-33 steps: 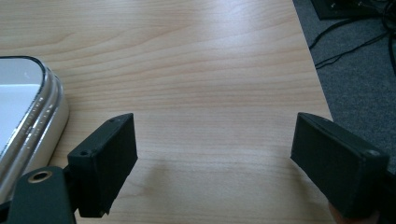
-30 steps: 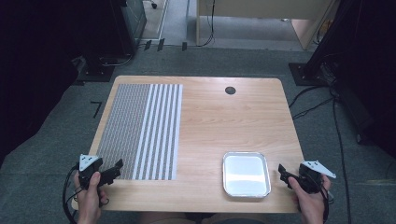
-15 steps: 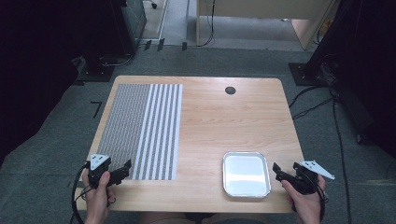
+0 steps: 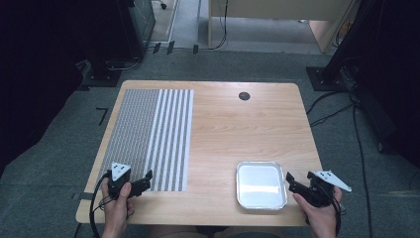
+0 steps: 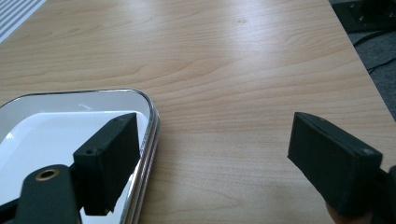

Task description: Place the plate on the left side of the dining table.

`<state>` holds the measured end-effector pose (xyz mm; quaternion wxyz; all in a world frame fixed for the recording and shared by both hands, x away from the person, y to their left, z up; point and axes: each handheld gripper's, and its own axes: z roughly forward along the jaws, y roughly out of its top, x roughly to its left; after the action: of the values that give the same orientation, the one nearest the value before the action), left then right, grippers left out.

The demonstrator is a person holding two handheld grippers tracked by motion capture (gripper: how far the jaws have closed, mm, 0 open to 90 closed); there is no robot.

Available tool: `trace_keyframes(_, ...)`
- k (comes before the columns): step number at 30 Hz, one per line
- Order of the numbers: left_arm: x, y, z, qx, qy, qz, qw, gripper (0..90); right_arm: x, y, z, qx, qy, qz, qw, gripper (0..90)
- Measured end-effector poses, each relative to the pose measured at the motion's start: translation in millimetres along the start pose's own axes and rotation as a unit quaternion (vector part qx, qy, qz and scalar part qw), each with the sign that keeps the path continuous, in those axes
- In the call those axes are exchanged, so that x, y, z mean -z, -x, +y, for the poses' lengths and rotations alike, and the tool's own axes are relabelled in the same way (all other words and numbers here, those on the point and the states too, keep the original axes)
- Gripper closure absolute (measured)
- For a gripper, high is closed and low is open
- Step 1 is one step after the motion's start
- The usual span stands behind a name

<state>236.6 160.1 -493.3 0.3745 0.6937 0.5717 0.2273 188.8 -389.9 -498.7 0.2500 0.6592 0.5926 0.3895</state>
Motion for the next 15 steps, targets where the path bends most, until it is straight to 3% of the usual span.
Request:
trace_keyframes(8, -2.5, 12.3, 0.5, -0.01, -0.002, -0.008, 0.9999, 18.2, 1.5, -5.1, 0.3, -0.001, 0.008, 0.018, 0.9998, 25.2)
trace_keyframes(15, -5.9, 27.2, -1.4, -0.024, -0.005, -0.016, 0.9996, 18.2, 1.6, -7.1, -0.4, 0.006, 0.008, 0.012, 0.9999, 29.0)
